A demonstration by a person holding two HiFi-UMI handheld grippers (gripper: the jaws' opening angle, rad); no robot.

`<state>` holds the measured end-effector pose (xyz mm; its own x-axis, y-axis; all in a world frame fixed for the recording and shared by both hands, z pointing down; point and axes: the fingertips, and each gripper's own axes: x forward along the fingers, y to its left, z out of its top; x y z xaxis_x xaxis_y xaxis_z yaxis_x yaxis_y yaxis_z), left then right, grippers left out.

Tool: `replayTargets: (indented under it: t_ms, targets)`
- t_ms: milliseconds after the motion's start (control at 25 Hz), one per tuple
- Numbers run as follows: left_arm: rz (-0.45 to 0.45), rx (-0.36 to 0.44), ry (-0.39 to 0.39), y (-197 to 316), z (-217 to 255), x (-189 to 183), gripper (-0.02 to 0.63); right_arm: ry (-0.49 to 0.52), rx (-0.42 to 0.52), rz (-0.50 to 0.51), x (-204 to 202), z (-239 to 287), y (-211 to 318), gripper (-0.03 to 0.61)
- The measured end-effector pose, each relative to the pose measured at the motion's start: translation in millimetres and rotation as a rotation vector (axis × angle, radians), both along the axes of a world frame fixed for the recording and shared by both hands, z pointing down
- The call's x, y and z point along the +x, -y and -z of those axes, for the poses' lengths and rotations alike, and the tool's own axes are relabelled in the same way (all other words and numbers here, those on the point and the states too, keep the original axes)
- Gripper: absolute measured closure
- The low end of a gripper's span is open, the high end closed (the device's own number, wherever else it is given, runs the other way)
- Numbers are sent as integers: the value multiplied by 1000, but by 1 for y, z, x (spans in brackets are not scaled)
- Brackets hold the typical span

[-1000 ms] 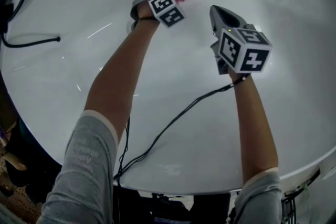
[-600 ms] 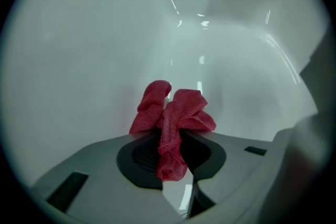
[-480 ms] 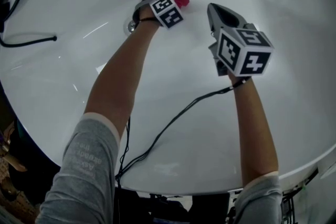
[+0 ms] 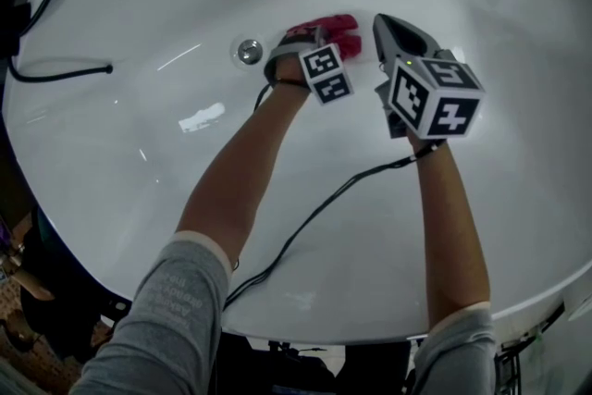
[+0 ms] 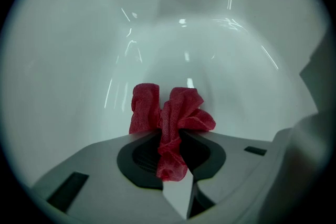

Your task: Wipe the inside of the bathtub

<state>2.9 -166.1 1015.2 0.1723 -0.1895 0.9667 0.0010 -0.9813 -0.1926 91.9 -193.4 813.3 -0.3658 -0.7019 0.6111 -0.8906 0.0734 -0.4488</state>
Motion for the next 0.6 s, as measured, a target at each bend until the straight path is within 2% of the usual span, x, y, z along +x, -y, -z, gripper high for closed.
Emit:
replayTargets:
  t_ms: [160, 320, 600]
  targets:
    - [9, 28, -12, -9, -1, 1, 531, -9, -3, 22, -2, -3, 0, 571]
    - [33, 39, -43, 7, -1, -1, 529, -12, -3, 21, -2, -6, 1, 571]
    - [134, 53, 26, 81, -1, -11, 528, -18, -15, 9, 3, -11, 0, 571]
